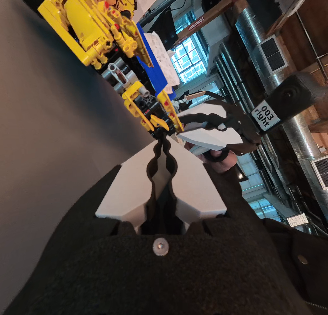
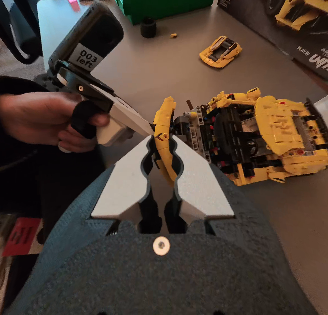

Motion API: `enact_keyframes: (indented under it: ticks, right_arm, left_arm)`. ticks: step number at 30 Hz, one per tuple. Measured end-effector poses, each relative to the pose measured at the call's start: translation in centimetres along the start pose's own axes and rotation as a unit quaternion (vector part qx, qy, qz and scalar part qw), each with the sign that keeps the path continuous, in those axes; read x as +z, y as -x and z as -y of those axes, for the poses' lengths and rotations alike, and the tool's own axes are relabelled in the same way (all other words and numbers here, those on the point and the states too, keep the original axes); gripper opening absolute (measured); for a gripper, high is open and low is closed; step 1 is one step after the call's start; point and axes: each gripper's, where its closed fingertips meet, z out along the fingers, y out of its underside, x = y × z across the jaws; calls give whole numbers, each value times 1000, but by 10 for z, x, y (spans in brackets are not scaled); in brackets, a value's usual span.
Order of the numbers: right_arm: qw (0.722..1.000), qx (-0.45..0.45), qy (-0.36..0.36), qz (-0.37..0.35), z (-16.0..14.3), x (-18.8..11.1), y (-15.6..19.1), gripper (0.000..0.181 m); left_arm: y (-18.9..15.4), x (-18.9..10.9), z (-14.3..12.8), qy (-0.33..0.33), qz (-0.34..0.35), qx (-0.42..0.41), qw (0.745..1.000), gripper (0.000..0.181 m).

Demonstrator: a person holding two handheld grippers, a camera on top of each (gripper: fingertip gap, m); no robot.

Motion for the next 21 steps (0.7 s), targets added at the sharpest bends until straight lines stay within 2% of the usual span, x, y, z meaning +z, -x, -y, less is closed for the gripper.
enact_keyframes:
  ticks: [9, 11, 12, 13, 14, 16, 21]
  right_arm:
    - [999, 31, -30, 1, -3, -4, -6, 14]
    - [980, 96, -165, 63, 44, -43, -3, 13]
    - [981, 87, -168, 32, 52, -59, -17, 12]
    - [991, 47, -122, -21, 46, -64, -31, 13]
    - [994, 44, -102, -18, 43, -68, -33, 13]
    - [994, 52, -93, 8, 41, -75, -29, 13]
    - [973, 140, -152, 98, 49, -87, -19, 13]
  left_arm:
    - [9, 3, -3, 7, 29, -4, 1000, 0]
    - [30, -2, 0, -2, 82, -36, 996, 1]
    - [28, -2, 4, -10, 62, -54, 997, 0]
    - [27, -2, 4, -11, 58, -54, 997, 0]
    - [24, -1, 3, -9, 61, -36, 997, 1]
    - [20, 2, -2, 3, 64, -8, 998, 0]
    - [25, 2, -2, 7, 60, -41, 997, 2]
